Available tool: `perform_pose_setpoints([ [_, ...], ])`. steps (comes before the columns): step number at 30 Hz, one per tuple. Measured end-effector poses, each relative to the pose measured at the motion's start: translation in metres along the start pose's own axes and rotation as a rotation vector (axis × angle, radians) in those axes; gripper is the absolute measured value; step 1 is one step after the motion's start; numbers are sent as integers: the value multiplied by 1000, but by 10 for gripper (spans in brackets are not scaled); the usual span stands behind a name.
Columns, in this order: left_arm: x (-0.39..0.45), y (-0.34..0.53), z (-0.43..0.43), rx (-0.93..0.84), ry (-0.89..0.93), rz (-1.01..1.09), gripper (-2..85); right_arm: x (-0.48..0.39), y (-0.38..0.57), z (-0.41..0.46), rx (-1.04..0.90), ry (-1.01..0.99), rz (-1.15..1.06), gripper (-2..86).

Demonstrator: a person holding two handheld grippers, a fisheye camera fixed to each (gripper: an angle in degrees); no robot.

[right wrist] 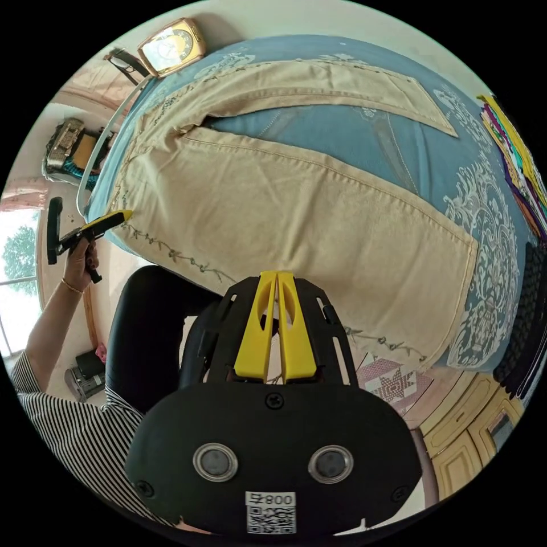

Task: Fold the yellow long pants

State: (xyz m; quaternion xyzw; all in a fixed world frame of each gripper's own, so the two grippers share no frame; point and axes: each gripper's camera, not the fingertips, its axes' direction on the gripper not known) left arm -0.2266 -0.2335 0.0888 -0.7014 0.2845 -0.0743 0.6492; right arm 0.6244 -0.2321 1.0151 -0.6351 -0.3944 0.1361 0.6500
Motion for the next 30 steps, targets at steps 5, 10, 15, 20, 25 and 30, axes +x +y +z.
perform_pose_setpoints([
  [5,11,-20,-1,40,11,29,2,-7,0,-19,-21,4,-2,1],
  [10,21,-47,5,88,92,101,3,-17,6,-37,-2,25,-51,2],
  [15,27,-101,21,97,211,193,10,-14,11,-57,-2,-48,-77,2],
  [20,24,-174,30,113,196,261,29,-8,-9,-99,66,-79,-147,2],
  [25,4,-259,41,131,145,262,62,8,-59,-139,196,-118,-193,6],
  [30,-28,-340,60,122,49,218,83,7,-126,-157,248,-116,-294,23],
])
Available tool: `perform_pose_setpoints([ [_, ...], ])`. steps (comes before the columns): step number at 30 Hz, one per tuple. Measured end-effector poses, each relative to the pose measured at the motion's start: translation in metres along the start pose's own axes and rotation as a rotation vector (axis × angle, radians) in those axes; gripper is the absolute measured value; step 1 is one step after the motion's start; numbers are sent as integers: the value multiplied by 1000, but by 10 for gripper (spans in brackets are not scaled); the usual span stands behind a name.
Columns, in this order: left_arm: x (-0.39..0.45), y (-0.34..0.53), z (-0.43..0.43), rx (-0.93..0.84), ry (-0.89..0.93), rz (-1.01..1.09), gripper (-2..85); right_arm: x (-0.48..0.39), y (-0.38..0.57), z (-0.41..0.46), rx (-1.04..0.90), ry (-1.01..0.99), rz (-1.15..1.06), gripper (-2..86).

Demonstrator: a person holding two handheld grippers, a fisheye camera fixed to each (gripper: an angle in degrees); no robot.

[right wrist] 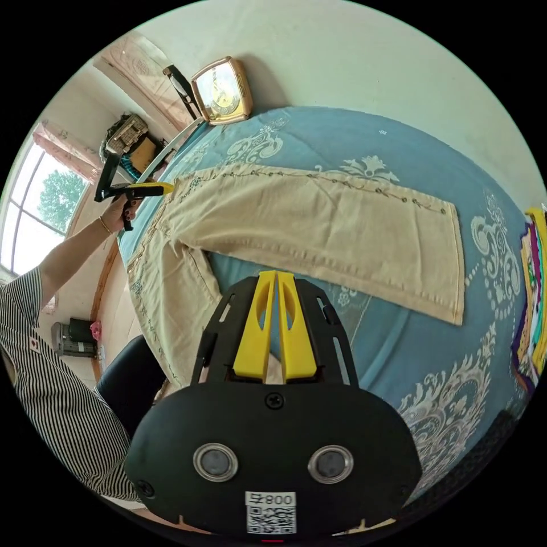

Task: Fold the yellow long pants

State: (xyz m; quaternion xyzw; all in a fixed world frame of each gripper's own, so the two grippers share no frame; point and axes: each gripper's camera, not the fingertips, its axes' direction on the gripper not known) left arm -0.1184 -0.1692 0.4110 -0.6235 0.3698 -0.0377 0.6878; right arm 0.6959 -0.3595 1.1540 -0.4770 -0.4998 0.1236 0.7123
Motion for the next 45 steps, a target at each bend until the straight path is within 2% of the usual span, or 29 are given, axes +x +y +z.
perform_pose_setpoints([
  [10,-50,-81,41,-65,-138,19,113,-9,-121,22,14,65,-235,66],
  [14,-55,-108,72,-156,-176,62,121,-20,-157,42,-60,165,-340,75],
  [17,-51,-122,97,-225,-205,105,126,-27,-173,61,-146,195,-395,80],
  [26,-37,-149,113,-258,-166,193,127,-65,-182,102,-269,284,-541,84],
  [31,-28,-156,115,-268,-150,198,120,-82,-181,114,-293,276,-561,77],
  [37,-6,-158,109,-269,-117,189,53,-98,-175,127,-300,250,-508,45],
  [45,43,-138,60,-183,-152,192,28,-130,-153,134,-276,269,-447,17],
])
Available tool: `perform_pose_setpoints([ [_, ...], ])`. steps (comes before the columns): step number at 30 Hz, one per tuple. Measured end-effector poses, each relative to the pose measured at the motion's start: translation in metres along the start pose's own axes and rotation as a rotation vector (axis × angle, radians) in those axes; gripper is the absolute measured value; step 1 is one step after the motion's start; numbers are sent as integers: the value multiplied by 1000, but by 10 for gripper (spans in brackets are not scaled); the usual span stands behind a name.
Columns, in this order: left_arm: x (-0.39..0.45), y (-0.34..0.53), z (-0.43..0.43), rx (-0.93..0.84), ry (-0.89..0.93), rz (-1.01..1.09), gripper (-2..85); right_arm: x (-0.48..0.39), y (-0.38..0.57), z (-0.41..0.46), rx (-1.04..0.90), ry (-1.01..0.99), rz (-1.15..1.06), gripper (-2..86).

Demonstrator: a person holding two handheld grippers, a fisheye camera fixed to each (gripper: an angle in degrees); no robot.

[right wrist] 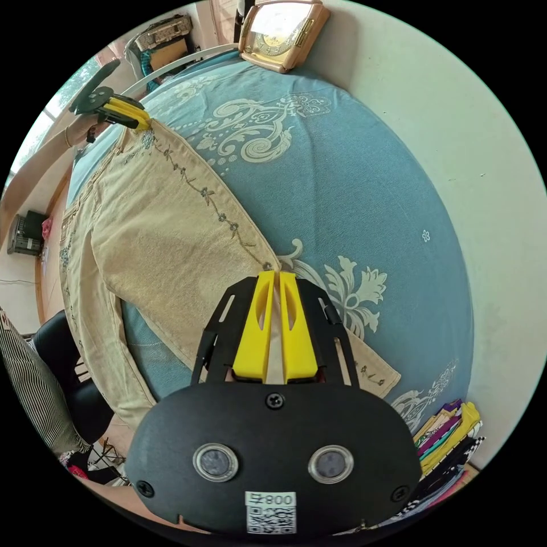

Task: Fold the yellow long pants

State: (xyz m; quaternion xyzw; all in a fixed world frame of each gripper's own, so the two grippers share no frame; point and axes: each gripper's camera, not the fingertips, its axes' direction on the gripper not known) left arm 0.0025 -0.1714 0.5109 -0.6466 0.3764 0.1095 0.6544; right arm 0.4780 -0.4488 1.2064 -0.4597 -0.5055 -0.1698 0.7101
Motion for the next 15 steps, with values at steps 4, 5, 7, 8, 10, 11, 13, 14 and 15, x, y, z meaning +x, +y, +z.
perform_pose_setpoints([
  [4,30,19,-34,42,-35,15,26,-33,19,-20,73,43,29,14],
  [5,41,28,-47,59,-46,18,26,-44,26,-27,92,54,32,13],
  [7,57,42,-66,88,-56,22,26,-62,39,-37,120,73,37,13],
  [8,67,53,-79,107,-59,21,26,-76,47,-42,133,87,38,12],
  [10,82,71,-98,134,-56,13,26,-97,60,-47,149,113,43,12],
  [11,93,84,-109,148,-58,13,25,-112,69,-50,160,123,49,11],
  [13,111,104,-126,159,-54,22,25,-133,83,-53,176,128,65,11],
  [14,123,117,-136,166,-53,26,25,-147,93,-55,190,132,74,11],
  [15,135,132,-146,172,-53,31,24,-154,99,-56,196,131,80,11],
])
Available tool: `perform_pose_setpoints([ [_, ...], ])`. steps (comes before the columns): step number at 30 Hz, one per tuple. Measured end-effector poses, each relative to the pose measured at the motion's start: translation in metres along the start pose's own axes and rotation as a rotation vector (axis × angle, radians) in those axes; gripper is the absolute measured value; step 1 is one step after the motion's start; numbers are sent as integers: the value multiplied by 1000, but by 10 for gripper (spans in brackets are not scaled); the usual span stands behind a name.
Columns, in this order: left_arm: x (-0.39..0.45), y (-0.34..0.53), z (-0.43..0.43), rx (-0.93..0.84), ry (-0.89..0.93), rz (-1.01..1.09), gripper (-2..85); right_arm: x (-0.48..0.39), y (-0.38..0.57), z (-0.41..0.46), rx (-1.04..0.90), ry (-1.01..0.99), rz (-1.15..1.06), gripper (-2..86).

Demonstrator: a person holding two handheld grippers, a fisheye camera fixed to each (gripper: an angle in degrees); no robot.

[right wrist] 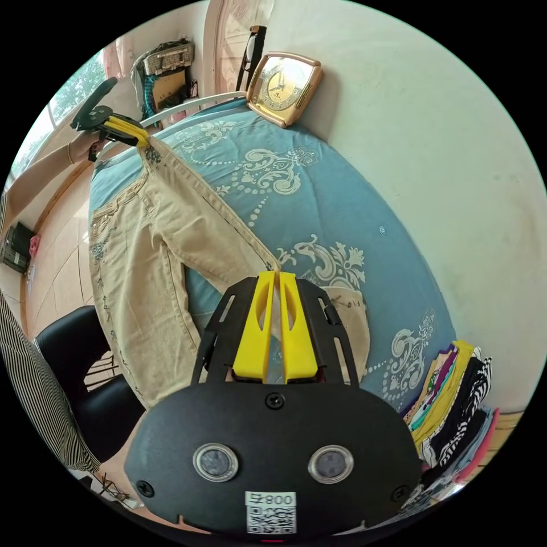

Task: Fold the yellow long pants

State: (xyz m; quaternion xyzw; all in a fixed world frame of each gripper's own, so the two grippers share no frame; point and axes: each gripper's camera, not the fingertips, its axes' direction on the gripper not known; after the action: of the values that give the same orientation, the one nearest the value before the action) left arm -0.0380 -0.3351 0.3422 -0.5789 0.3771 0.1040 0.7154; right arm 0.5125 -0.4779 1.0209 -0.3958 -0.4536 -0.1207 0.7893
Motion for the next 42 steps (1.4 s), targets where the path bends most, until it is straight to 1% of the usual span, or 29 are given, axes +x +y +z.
perform_pose_setpoints([
  [5,48,50,-38,-1,-1,17,24,-61,48,-16,24,6,35,12],
  [10,81,101,-63,0,28,-36,24,-116,83,-20,10,0,28,14],
  [20,140,192,-87,-84,64,-102,24,-204,136,12,-87,-30,20,16],
  [32,176,267,-113,-145,71,-161,24,-269,180,56,-175,-33,28,13],
  [42,191,306,-128,-192,53,-191,24,-285,206,94,-227,-46,68,14],
])
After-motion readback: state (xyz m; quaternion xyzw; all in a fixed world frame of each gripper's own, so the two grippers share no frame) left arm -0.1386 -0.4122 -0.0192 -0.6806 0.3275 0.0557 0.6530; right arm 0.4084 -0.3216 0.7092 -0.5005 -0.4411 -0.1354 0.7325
